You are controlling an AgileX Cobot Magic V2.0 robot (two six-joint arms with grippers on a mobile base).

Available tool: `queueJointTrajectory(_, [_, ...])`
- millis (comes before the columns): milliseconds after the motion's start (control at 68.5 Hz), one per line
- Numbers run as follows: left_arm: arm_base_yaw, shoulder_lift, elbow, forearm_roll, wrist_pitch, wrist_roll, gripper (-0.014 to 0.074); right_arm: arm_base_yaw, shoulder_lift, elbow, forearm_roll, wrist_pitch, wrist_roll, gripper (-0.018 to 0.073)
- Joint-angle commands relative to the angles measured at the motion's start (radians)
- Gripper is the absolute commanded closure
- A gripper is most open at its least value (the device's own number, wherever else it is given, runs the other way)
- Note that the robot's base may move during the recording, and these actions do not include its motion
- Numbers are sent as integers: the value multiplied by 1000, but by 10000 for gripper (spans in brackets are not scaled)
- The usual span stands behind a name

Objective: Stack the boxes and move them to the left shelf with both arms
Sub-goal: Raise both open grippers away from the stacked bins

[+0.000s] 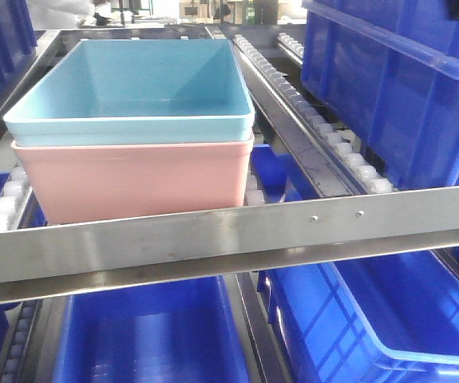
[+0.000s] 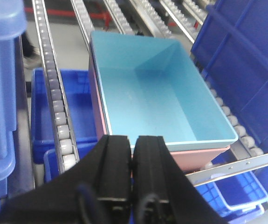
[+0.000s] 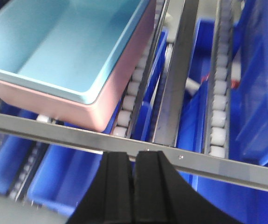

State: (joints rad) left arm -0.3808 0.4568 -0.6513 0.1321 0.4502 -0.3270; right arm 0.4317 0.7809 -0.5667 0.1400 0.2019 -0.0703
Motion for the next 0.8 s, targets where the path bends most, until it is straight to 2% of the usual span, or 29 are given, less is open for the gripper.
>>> queueJointTrajectory(0, [-5,-51,-4,6,-97,4,598,-1,-126,46,8,-144,-6,510])
queueJointTrajectory(219, [-5,-132,33,4,-94,4,598,-1,-346,128,8,-181,-6,510])
queueJointTrajectory(788, [-3,-132,37,2,-78,4,598,-1,-354,129,8,-171,-6,510])
